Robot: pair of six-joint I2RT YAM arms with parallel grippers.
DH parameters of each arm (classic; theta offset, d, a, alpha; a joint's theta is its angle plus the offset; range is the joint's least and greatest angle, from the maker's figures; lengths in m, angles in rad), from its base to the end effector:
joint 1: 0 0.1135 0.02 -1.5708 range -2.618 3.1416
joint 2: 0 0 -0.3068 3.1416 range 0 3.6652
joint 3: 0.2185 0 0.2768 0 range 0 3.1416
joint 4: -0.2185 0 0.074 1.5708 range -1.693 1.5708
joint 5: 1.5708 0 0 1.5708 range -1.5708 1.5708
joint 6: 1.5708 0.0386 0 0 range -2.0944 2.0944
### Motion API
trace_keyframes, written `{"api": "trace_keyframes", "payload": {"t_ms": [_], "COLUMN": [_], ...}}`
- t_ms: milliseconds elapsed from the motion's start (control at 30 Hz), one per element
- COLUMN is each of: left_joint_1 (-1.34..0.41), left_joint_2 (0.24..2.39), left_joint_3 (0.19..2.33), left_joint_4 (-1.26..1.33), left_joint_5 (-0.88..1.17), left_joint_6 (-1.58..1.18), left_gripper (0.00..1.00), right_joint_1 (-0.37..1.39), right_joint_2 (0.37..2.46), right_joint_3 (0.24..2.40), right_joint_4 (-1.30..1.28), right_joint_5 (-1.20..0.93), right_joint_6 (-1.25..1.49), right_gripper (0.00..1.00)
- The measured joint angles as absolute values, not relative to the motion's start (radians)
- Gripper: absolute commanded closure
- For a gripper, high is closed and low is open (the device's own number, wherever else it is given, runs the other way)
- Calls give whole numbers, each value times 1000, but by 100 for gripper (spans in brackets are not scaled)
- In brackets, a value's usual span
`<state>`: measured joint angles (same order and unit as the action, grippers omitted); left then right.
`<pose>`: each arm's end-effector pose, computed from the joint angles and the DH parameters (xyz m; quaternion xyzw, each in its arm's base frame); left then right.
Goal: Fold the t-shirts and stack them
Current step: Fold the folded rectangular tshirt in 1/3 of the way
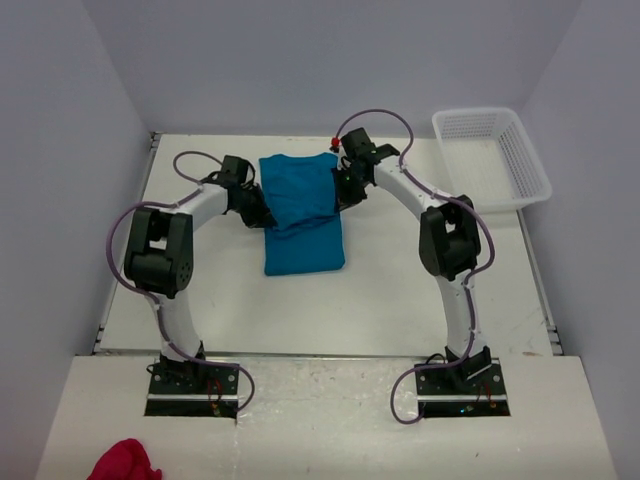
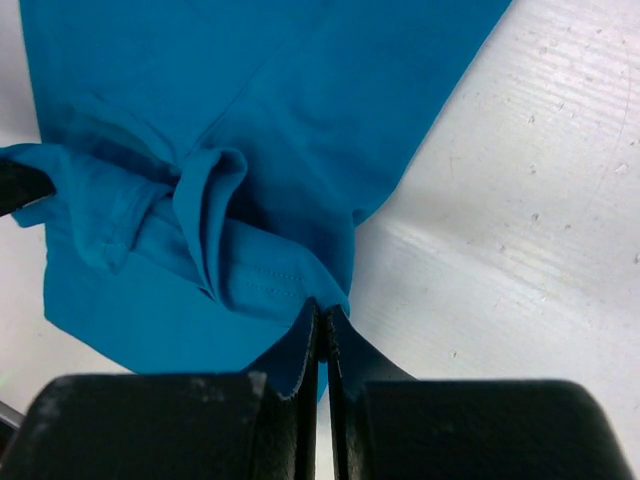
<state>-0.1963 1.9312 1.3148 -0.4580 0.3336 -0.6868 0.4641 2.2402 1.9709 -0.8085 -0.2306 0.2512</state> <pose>0.4251 -0.0974 0.1962 -0.1925 0.9372 -0.2490 0.1502 0.4786 0.2494 0.2417 -0.1303 0.9549 0.1894 0.1880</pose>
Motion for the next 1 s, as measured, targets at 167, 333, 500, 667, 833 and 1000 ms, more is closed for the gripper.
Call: {"api": "trace_keyframes", "payload": {"t_ms": [167,333,500,667,833,1000], "left_joint_1": [-190,-189,-189,-222,-345,-414], "left_joint_2": [1936,1924,1737,1613,1803,1972], "left_joint_3": [1329,1467,1459,1346,1248,1233], "left_joint_4": [-450,-470,-404,-293,-208,-197], "left_joint_5": [326,229,197,362,521,595], "left_joint_6": [-674,-603,-581,-610,-646,-673], "left_gripper": [76,49,37,100,100,100], "right_joint_1": [452,430,405,400,435,505], "right_joint_2": [2325,2404,2305,1953,1782,1823], "right_joint_3": [2074,2234,2167,1750,1502,1405], "right_joint_4": [-830,-846,-841,-756,-651,-609], "right_joint_5": [-222,-142,-77,-154,-283,-312], "right_joint_6": [214,167,160,253,351,378], "right_gripper": [69,16,14,100,100,100]}}
